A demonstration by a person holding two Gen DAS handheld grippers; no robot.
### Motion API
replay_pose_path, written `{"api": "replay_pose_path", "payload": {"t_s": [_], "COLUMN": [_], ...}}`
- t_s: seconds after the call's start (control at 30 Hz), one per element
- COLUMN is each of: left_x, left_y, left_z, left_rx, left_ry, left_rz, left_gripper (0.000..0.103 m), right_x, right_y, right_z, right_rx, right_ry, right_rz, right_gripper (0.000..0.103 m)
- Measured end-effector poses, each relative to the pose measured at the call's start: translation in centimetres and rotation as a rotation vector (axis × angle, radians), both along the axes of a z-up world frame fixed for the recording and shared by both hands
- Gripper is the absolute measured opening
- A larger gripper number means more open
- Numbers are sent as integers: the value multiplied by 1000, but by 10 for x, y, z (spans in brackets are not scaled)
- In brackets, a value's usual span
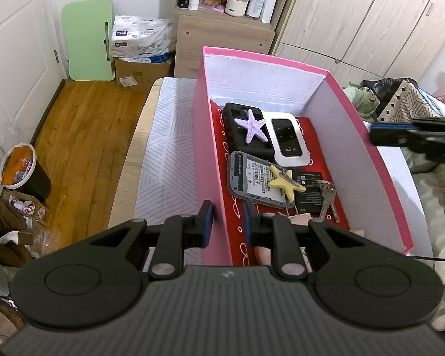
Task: Organize rigid objects
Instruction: 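Return the right tool to the bed and grasp the second AA battery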
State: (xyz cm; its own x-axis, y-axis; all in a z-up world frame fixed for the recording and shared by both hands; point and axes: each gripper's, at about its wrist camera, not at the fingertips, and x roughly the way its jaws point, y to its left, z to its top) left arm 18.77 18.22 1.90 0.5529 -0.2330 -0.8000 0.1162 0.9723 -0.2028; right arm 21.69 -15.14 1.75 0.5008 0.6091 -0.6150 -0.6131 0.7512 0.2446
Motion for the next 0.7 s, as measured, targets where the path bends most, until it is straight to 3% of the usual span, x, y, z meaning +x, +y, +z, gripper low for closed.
{"api": "replay_pose_path", "payload": {"t_s": [0.27,0.53,0.7], "left_x": [0,3,3], "left_y": [-3,-7,-11], "left_z": [1,4,4], "left_rx": [21,44,73], "left_ry": [1,16,23], "left_rz": [1,10,-1], "left_gripper": [19,19,19], "right_x": [2,29,60], "right_y": [-85,-121,-139], "right_z": [-11,-64,-84], "right_rx": [-14,-151,-89], "right_ry": [9,-7,70], "right_rz": [-207,-384,-436], "right_gripper": [19,23,24]}}
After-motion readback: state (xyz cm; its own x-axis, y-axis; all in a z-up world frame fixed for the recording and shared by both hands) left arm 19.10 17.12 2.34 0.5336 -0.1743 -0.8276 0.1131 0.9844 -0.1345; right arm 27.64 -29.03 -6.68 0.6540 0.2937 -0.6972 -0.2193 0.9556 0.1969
